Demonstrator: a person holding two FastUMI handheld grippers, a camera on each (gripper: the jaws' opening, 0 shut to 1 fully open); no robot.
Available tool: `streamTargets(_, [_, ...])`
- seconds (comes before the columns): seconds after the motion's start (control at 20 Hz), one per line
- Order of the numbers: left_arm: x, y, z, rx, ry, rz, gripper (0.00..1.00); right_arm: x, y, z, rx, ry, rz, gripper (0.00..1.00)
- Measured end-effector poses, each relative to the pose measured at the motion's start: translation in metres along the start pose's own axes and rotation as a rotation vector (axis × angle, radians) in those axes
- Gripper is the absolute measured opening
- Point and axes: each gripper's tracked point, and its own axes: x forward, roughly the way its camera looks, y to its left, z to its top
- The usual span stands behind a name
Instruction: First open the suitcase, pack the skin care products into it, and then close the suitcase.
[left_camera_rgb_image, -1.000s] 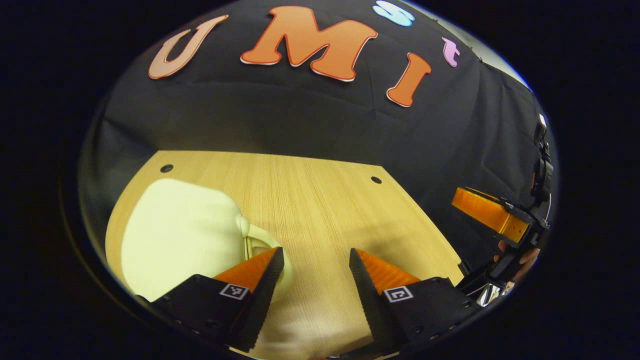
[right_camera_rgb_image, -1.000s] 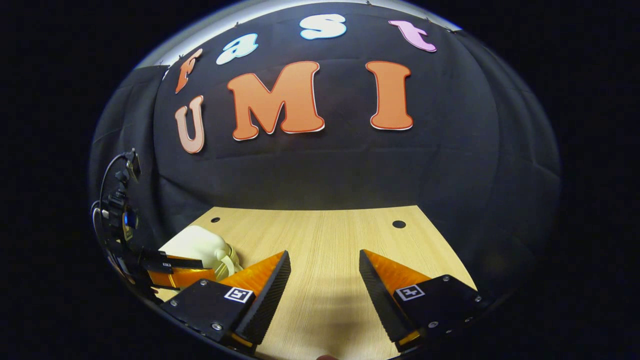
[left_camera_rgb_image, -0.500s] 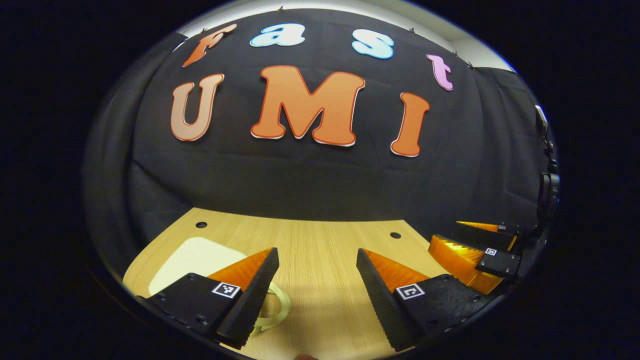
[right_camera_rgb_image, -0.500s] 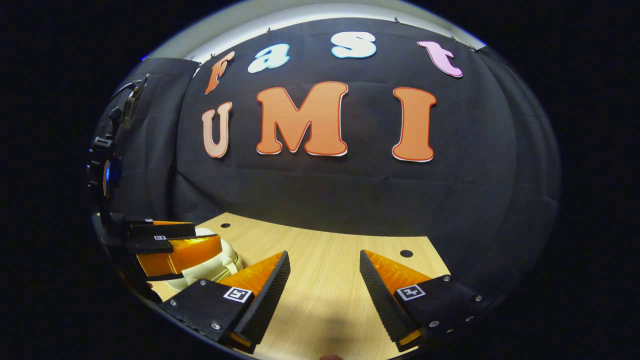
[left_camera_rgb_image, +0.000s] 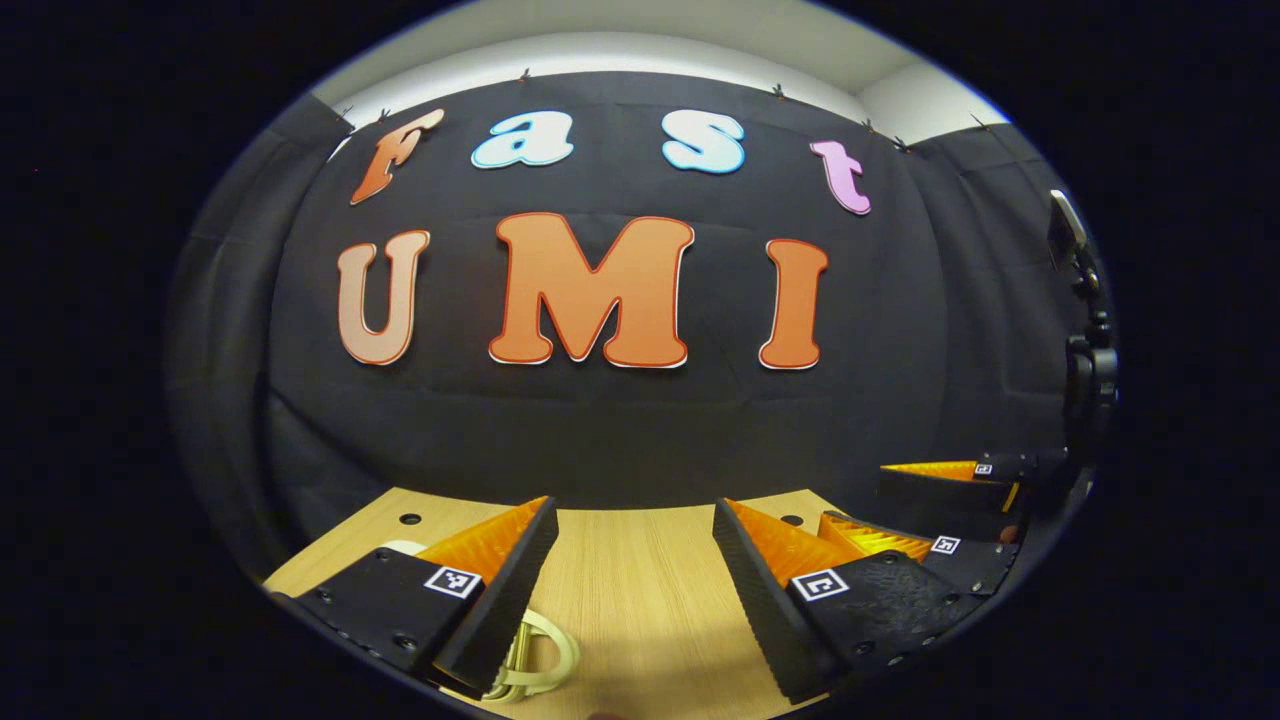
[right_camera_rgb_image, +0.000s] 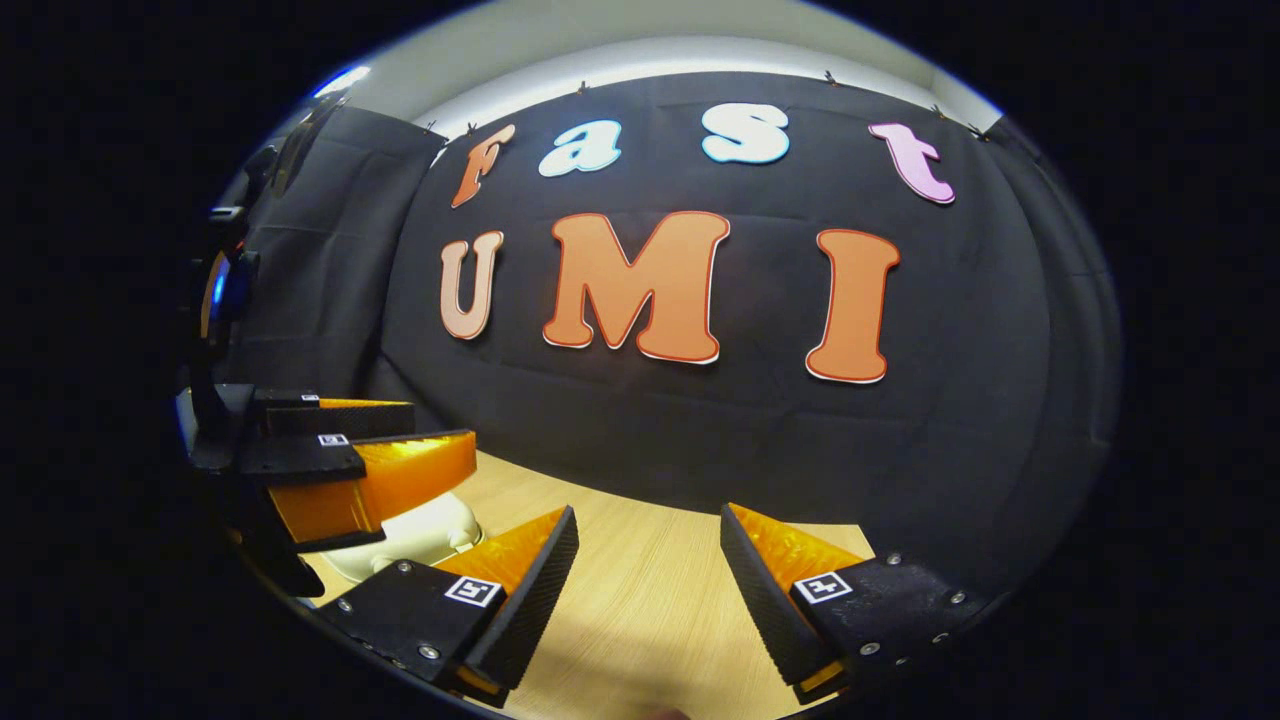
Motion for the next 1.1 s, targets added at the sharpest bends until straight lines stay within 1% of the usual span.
streamTargets(0.1, [-0.003,-0.003,-0.002,0.024,0.003,0.005,0.96,-0.001,-0.003,-0.002,-0.015,-0.003,0.0,0.91])
streamTargets(0.35, [-0.006,0.0,0.003,0.037,-0.033,0.037,0.96,-0.001,-0.004,-0.002,-0.022,-0.009,-0.002,0.91])
streamTargets(0.8, [-0.007,0.014,-0.009,-0.012,0.006,0.068,0.96,-0.006,0.0,-0.002,-0.02,-0.012,-0.004,0.91])
streamTargets(1.1, [-0.011,0.027,-0.004,-0.005,-0.002,0.098,0.96,-0.007,0.001,0.0,-0.009,-0.016,0.01,0.91])
